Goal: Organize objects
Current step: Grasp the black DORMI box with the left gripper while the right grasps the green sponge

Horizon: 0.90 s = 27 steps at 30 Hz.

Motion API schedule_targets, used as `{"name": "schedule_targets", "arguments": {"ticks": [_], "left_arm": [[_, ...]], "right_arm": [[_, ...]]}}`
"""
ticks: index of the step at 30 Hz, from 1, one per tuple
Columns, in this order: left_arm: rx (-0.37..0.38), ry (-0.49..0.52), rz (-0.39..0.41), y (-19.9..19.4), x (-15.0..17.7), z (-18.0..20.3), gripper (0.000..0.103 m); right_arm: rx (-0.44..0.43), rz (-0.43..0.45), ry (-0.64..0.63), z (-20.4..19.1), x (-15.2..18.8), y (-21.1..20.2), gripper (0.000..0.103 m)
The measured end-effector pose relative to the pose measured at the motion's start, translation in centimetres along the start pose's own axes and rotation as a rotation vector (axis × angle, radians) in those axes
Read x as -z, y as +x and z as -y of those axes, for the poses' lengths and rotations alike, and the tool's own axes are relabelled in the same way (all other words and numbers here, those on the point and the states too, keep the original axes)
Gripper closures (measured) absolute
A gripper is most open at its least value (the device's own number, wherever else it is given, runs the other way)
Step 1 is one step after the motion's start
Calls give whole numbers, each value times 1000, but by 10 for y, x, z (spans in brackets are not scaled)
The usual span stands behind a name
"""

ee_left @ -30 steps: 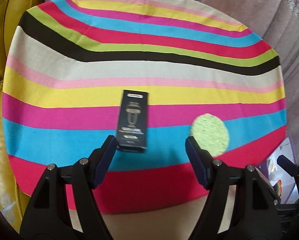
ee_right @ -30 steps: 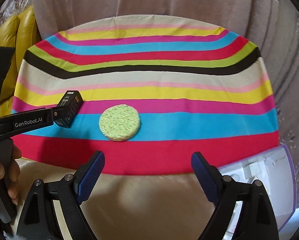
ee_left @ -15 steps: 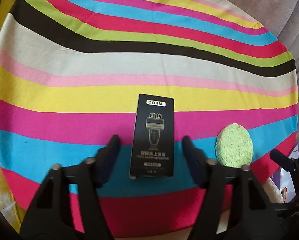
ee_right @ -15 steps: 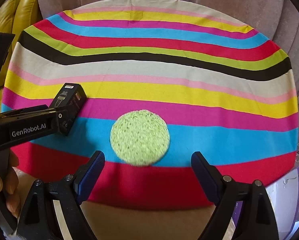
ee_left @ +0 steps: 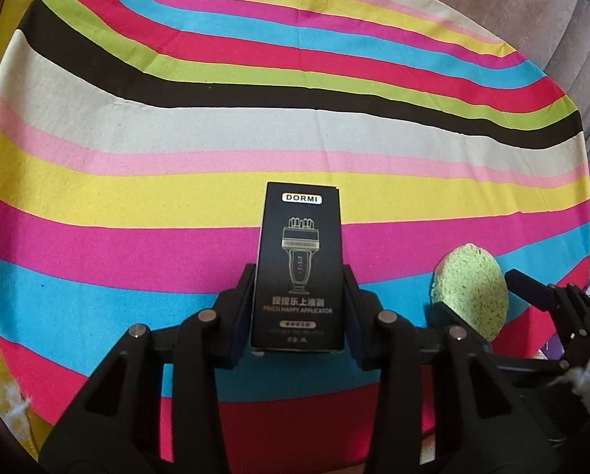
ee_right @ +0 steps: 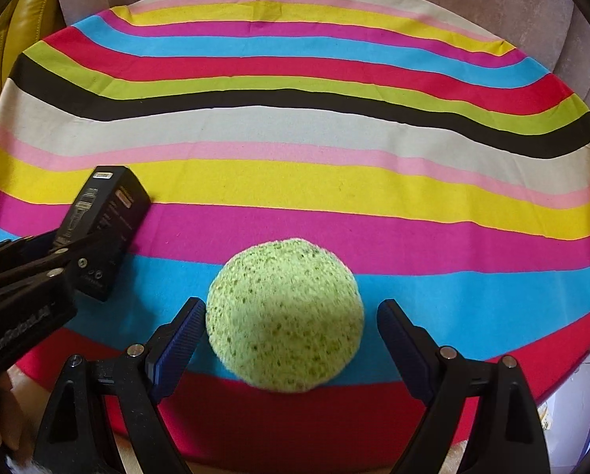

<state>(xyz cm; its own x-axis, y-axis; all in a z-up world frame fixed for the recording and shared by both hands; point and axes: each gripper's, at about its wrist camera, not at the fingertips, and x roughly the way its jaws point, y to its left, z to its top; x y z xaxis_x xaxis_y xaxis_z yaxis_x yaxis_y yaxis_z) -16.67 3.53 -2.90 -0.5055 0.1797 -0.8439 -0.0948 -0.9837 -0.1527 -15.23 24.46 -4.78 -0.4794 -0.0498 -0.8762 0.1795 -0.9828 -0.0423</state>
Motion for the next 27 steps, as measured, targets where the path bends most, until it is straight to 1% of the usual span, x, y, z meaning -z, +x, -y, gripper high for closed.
{"name": "schedule_targets", "arguments": {"ticks": [5,6,7,8,13,18,24,27], "left_arm": [[-3,1,5,2,1,0,60],[-3,1,5,3,0,0,60],[-5,1,6,3,0,0,60],[-7,2,7,3,0,0,60],[-29,10,27,-1,3,2,60],[-58,26,60,-15,7,9,60],[-63,48,81,-35,17,26,60],[-62,60,86,-43,22,35,60]], "right_arm": [[-25,0,21,3,-1,6,14],[-28,2,21,3,-1,6,16],[-35,8,17,2,-1,5,21],[-33,12,14,2,0,4,22],[-46,19,22,4,2,2,22],[-44,56,39,8,6,-9,22],[-32,100,77,19,12,-27,22],[-32,115,100,24,22,-39,22]]}}
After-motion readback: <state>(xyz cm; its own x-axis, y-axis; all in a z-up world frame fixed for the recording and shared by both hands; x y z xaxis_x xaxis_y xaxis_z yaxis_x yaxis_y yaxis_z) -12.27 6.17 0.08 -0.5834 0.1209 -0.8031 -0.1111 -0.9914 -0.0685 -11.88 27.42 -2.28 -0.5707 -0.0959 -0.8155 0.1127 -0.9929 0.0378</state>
